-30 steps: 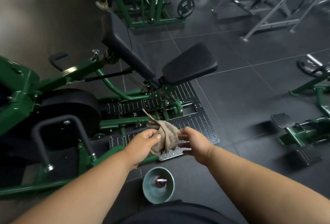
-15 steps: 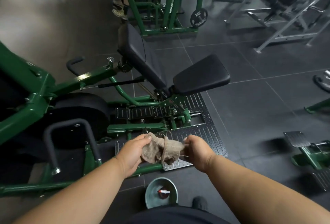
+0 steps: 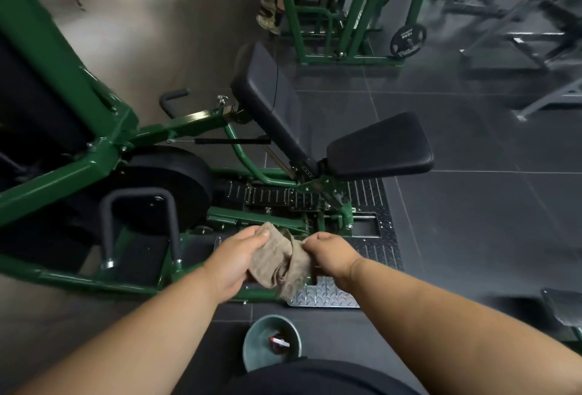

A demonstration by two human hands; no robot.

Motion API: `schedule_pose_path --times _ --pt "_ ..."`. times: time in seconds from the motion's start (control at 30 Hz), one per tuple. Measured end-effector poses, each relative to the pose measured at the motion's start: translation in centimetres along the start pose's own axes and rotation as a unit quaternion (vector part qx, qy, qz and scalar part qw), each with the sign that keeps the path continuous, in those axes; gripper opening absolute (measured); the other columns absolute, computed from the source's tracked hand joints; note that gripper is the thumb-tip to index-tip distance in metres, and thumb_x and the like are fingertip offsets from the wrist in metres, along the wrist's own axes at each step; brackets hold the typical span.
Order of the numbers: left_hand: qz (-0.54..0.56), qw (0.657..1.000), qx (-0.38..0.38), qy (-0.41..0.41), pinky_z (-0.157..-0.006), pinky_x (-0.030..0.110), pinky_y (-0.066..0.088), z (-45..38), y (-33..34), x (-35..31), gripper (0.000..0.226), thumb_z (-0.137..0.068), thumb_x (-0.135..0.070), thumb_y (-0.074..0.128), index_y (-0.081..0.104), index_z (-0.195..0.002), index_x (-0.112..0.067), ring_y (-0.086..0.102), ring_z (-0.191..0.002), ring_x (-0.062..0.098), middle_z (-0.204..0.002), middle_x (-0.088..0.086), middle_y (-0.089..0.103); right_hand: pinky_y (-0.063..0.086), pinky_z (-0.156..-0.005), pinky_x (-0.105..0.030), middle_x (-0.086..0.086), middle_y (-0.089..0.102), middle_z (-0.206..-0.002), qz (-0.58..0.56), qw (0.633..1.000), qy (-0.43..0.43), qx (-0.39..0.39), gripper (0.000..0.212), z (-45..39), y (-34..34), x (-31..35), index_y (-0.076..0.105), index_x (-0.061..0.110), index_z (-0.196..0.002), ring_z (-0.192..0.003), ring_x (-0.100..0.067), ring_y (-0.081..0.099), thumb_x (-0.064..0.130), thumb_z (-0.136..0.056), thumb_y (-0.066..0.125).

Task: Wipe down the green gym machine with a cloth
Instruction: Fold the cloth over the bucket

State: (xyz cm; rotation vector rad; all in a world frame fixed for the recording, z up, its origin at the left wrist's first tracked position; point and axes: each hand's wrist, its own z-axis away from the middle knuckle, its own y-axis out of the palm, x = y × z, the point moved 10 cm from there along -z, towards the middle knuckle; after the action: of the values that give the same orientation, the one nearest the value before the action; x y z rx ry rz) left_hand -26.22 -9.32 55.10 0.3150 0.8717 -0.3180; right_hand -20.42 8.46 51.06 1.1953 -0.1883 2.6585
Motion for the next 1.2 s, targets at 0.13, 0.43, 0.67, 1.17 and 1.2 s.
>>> schedule_pose_path --times 0.13,0.43,0.67,1.17,1.2 --pt "0.001 0.999 -0.033 0.006 -0.112 0.060 0.047 0.2 -0.6 -0.6 0.025 -0.110 -0.024 0.053 0.071 -0.126 -0.017 0.072 -0.117 0.033 -0.117 0.011 0.078 0.052 -0.082 -0.043 -0.016 0.059 -0.098 -0.135 0.989 0.057 0.004 0.027 0.1 -1.7 -0.6 0.058 0.009 -0.105 -0.089 -0.031 0.057 0.009 -0.078 0.057" --pt "-0.072 0.994 -0.013 0.078 -0.096 0.033 0.056 1.4 0.5 -3.4 0.020 -0.108 -0.025 0.058 0.072 -0.121 -0.018 0.074 -0.110 0.019 -0.111 0.001 0.080 0.053 -0.097 -0.044 -0.008 0.075 -0.111 -0.095 0.991 0.029 0.090 0.042 0.4 0.6 1.5 0.066 0.014 -0.120 -0.103 -0.030 0.069 0.047 -0.096 0.063" --pt "-0.117 0.989 0.003 0.086 -0.078 0.034 0.056 1.5 -0.3 -3.2 0.019 -0.110 -0.023 0.055 0.071 -0.114 -0.014 0.075 -0.089 0.017 -0.097 0.004 0.079 0.056 -0.063 -0.033 -0.010 0.066 -0.074 0.025 0.997 -0.011 0.074 0.016 0.0 2.2 0.6 0.058 0.015 -0.081 -0.065 -0.024 0.062 0.008 -0.091 0.068" --pt "0.176 0.980 -0.069 -0.061 -0.112 0.043 0.046 -1.7 -9.8 6.8 0.068 -0.093 -0.048 0.070 0.046 -0.152 -0.023 0.060 -0.133 0.026 -0.142 0.013 0.065 0.059 -0.077 -0.046 -0.023 0.071 -0.115 -0.269 0.955 0.084 0.088 0.027 -1.2 5.7 -2.5 0.059 0.003 -0.100 -0.093 -0.038 0.070 0.000 -0.090 0.034" --pt "0.157 0.983 -0.062 -0.079 -0.117 0.045 0.041 -1.5 -9.2 8.2 0.070 -0.091 -0.054 0.070 0.046 -0.152 -0.030 0.058 -0.133 0.024 -0.144 0.008 0.062 0.057 -0.086 -0.048 -0.024 0.067 -0.116 -0.265 0.955 0.093 0.093 0.025 -1.5 6.3 -3.1 0.061 0.004 -0.102 -0.099 -0.037 0.068 0.003 -0.090 0.039"
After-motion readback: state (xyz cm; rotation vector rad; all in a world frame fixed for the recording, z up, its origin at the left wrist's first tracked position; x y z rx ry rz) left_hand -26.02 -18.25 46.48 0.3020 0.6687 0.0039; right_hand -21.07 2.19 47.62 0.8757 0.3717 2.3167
